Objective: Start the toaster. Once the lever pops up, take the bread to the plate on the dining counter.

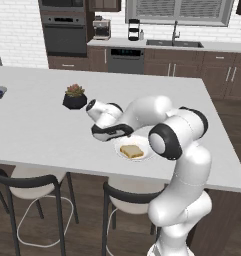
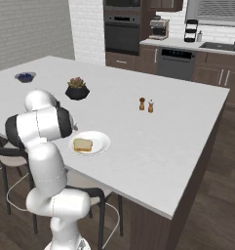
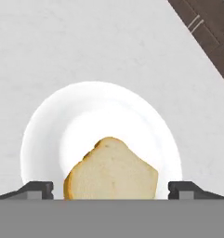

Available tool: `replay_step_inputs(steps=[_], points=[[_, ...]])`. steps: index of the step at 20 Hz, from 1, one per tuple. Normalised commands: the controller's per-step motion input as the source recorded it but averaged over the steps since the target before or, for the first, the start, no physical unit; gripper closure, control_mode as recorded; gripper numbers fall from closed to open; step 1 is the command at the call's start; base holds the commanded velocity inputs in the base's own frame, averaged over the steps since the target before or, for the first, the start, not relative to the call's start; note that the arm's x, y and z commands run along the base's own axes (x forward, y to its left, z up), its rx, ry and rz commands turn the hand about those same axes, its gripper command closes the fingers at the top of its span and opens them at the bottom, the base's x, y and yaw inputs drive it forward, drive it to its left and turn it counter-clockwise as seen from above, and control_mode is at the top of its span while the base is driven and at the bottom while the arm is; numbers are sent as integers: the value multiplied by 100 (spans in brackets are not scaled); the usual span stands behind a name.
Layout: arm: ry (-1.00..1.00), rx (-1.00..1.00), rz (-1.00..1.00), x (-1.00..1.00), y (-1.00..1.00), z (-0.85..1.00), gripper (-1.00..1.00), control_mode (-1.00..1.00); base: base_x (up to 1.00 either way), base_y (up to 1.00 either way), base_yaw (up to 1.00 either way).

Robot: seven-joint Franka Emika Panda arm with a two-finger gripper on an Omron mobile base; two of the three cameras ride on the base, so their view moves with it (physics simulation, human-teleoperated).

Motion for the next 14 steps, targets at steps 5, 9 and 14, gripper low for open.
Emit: replay_step_inputs(steps=[5,9,14], points=[[0,9,3,4,75,53,-100,-100,0,0,0],[-3,22,6,-14,35,98,-100,-100,0,0,0],[-33,22,8,-79,5,99,-100,-100,0,0,0]])
